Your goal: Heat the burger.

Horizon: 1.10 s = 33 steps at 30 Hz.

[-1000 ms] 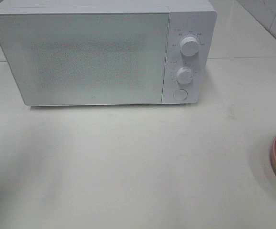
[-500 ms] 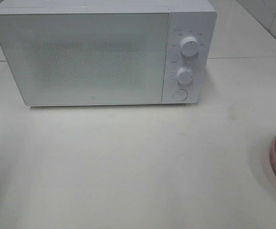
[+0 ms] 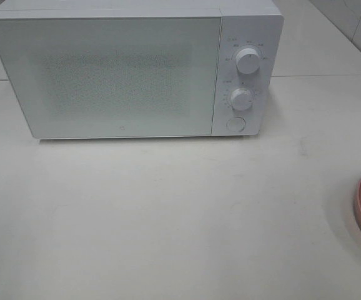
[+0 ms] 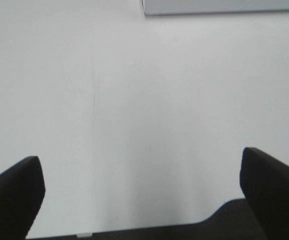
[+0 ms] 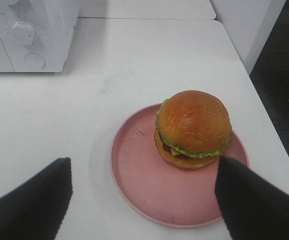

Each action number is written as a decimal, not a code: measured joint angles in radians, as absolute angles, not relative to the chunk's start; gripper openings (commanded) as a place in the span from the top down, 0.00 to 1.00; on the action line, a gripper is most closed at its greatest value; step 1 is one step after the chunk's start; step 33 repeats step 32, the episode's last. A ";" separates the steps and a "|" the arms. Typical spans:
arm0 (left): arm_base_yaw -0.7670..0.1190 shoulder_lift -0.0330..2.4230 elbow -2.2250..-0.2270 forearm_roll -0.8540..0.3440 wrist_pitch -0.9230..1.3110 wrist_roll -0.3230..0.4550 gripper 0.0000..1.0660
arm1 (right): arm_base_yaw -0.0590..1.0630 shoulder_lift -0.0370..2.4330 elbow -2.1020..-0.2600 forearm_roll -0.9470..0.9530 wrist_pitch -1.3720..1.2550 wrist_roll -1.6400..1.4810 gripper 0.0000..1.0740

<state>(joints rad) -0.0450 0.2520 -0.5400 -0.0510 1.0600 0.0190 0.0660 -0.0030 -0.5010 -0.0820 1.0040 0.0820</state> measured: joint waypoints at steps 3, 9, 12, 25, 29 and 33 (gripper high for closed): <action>-0.045 0.165 -0.522 -0.049 1.070 0.019 0.07 | 0.066 -0.003 -0.501 -0.082 1.004 0.082 0.29; -0.045 0.041 -0.519 -0.050 1.072 0.019 0.07 | 0.066 -0.003 -0.501 -0.082 1.004 0.082 0.29; -0.045 0.009 -0.519 -0.063 1.072 0.018 0.07 | 0.066 -0.003 -0.501 -0.082 1.004 0.082 0.29; 0.003 -0.004 -0.515 -0.077 1.072 0.018 0.07 | 0.066 -0.003 -0.501 -0.082 1.004 0.082 0.29; 0.006 -0.004 -0.515 -0.077 1.072 0.018 0.07 | 0.066 -0.003 -0.501 -0.082 1.004 0.082 0.29; 0.006 -0.004 -0.515 -0.077 1.072 0.018 0.07 | 0.066 -0.003 -0.501 -0.082 1.004 0.082 0.29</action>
